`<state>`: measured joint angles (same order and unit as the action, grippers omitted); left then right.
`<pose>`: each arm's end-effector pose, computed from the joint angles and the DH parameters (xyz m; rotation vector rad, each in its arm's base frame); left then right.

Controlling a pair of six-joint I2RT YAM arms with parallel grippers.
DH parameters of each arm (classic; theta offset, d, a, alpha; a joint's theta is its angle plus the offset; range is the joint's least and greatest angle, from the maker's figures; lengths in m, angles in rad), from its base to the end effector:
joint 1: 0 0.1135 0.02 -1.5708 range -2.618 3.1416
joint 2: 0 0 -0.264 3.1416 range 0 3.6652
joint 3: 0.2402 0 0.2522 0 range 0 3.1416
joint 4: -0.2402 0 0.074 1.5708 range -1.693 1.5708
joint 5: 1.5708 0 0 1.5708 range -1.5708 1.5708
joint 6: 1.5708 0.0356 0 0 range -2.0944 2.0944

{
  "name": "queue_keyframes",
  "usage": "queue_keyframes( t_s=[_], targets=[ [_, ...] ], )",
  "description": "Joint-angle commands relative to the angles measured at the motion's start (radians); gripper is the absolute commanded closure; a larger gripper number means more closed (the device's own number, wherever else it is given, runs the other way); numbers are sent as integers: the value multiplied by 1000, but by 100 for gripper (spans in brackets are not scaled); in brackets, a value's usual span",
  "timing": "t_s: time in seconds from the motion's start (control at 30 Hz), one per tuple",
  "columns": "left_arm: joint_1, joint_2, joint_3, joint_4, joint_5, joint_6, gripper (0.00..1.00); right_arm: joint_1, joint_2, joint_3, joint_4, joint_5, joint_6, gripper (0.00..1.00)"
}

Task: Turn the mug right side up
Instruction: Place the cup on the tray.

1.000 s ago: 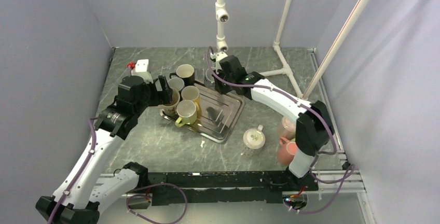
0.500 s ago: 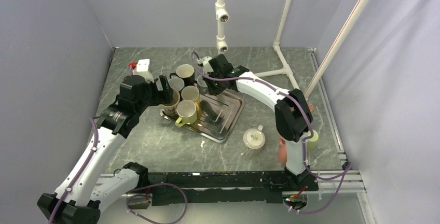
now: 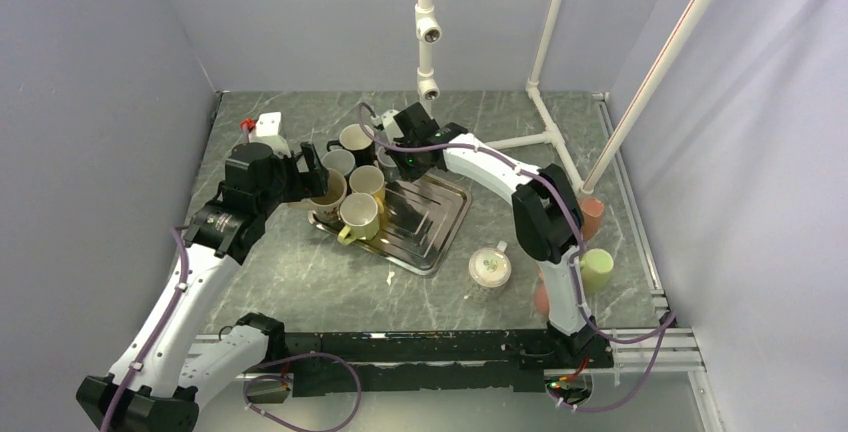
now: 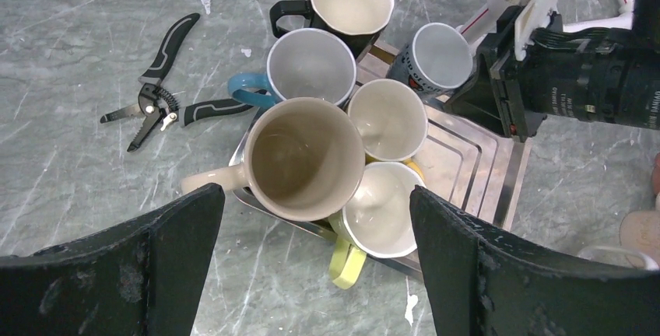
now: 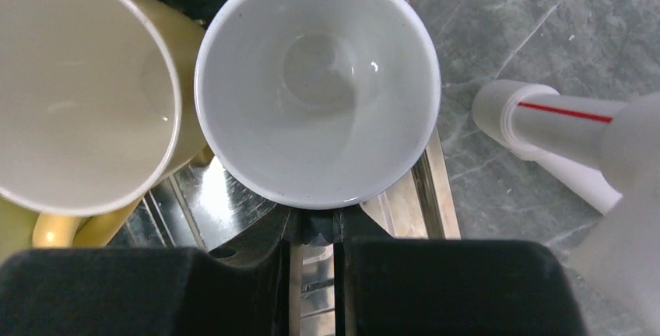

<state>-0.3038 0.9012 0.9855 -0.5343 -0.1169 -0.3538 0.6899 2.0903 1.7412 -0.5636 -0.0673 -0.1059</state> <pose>0.1860 -0.0540 0.3533 -0.1252 2.0264 -0.2988 0.3600 0.3002 0.2286 -0.9994 2.3032 0.3277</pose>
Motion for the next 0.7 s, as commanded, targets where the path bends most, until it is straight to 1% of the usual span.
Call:
queue_keyframes(
  t_s=[0.0, 0.2, 0.57, 0.6, 0.67],
  targets=[
    [6, -13, -9, 33, -12, 1, 6, 2, 30, 97, 26, 15, -24, 100],
    [8, -26, -12, 25, -27, 1, 6, 6, 92, 160, 12, 25, -9, 100],
    [12, -9, -1, 9, -1, 1, 6, 21, 169, 252, -51, 32, -4, 100],
    [12, -11, -3, 7, -2, 2, 6, 21, 175, 261, -58, 29, -4, 99],
    [13, -12, -4, 6, -3, 2, 6, 21, 190, 283, -76, 33, -2, 94]
  ],
)
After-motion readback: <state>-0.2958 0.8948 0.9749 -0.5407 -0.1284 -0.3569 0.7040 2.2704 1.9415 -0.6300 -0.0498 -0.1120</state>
